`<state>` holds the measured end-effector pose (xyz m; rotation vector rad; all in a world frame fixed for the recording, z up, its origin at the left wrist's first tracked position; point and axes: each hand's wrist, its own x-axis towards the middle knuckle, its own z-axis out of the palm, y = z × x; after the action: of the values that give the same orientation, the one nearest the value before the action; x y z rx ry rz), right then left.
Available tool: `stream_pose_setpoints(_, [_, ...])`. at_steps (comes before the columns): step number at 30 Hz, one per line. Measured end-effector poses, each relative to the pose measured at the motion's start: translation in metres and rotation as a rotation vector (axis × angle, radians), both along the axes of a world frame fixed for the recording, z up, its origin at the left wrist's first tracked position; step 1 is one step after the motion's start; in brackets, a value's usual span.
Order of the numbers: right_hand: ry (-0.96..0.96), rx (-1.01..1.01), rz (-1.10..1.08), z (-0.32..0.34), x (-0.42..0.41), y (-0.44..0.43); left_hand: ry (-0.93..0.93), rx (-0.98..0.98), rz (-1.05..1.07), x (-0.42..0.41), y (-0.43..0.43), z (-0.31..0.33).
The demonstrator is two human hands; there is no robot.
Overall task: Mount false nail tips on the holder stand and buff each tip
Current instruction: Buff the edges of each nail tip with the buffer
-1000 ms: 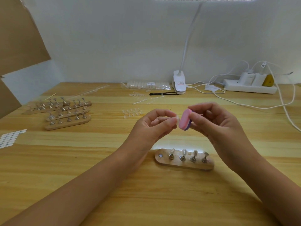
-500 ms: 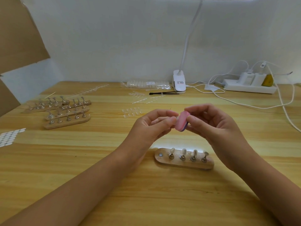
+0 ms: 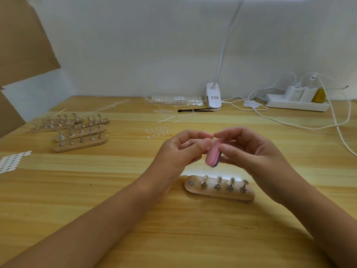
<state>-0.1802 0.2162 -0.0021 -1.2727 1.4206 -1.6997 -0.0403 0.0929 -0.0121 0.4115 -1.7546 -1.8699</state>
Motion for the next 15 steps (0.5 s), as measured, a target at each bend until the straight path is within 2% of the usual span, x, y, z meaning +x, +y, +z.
stream_pose_setpoints(5, [-0.014,-0.049,-0.083,-0.0005,-0.0014,-0.001,-0.009,-0.016,0.006,0.0002,-0.0006,0.0004])
stream_pose_setpoints(15, [-0.045,-0.047,-0.048,-0.0014,0.0007,-0.0006,-0.019,-0.029,0.0,0.0005,-0.0006,0.0004])
